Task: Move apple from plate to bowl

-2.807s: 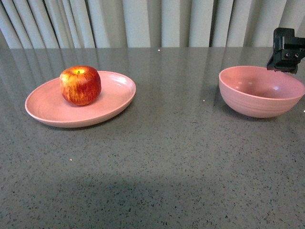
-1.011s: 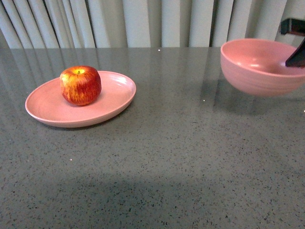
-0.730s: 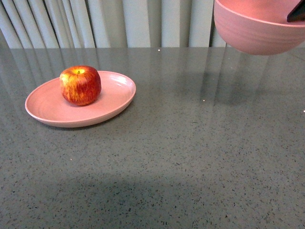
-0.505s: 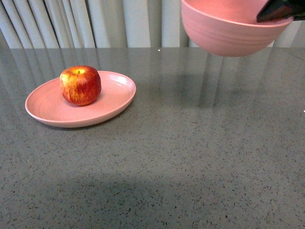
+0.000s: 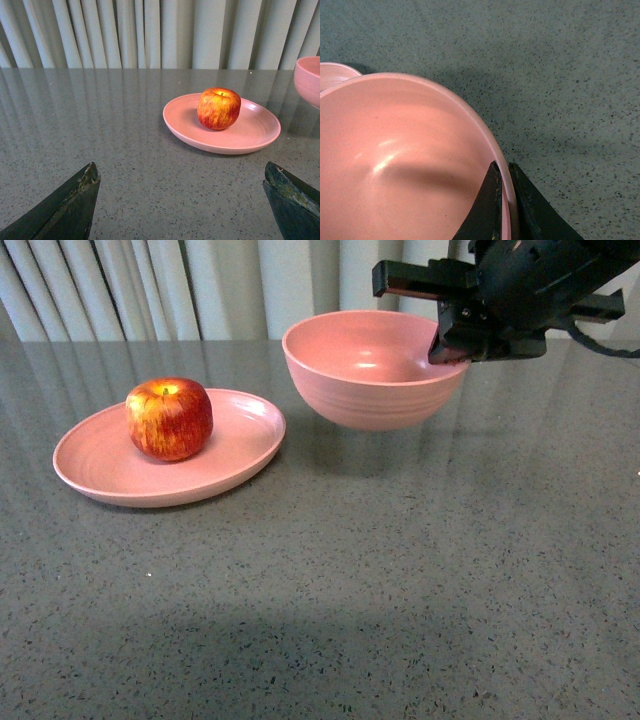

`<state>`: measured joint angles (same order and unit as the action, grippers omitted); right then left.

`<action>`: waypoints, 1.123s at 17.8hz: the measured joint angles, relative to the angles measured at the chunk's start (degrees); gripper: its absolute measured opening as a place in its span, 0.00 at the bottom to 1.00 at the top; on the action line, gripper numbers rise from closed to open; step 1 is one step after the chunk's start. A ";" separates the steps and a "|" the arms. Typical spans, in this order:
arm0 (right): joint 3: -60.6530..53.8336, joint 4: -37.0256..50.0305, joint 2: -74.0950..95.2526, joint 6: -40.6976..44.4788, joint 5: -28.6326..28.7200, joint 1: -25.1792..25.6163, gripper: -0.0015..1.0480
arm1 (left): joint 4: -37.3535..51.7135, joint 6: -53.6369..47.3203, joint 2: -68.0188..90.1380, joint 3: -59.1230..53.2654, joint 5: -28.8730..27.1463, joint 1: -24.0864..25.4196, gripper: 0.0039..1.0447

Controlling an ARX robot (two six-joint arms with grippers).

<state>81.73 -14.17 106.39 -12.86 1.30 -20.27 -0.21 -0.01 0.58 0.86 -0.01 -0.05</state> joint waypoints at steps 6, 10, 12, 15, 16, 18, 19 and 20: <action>0.26 -1.18 4.24 -0.66 -1.22 -1.57 0.03 | 0.00 0.00 0.00 -0.02 0.00 0.00 0.94; 0.28 -1.38 5.11 -1.16 -1.33 -1.88 0.03 | 0.00 0.00 0.00 0.00 0.00 0.00 0.94; 0.42 -1.44 5.73 -1.60 -1.36 -1.88 0.03 | 0.00 0.00 0.00 -0.02 0.00 0.00 0.94; 0.44 -1.60 5.99 -1.97 -1.38 -1.90 0.03 | 0.00 0.00 0.00 -0.02 0.00 0.00 0.94; 0.44 -1.60 5.99 -1.99 -1.38 -1.90 0.03 | 0.00 0.00 0.00 -0.02 0.00 0.00 0.94; 0.46 -1.60 6.01 -1.99 -1.36 -1.86 0.15 | 0.00 0.00 0.00 0.00 0.00 0.00 0.94; 0.46 -1.60 6.01 -1.99 -1.36 -1.86 0.23 | 0.00 0.00 0.00 0.00 0.00 0.00 0.94; 0.48 -1.57 6.01 -1.99 -1.36 -1.84 0.34 | 0.00 0.00 0.00 0.00 0.00 0.00 0.94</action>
<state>82.21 -15.75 112.40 -14.85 -0.05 -22.11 -0.21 -0.01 0.58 0.86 -0.01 -0.05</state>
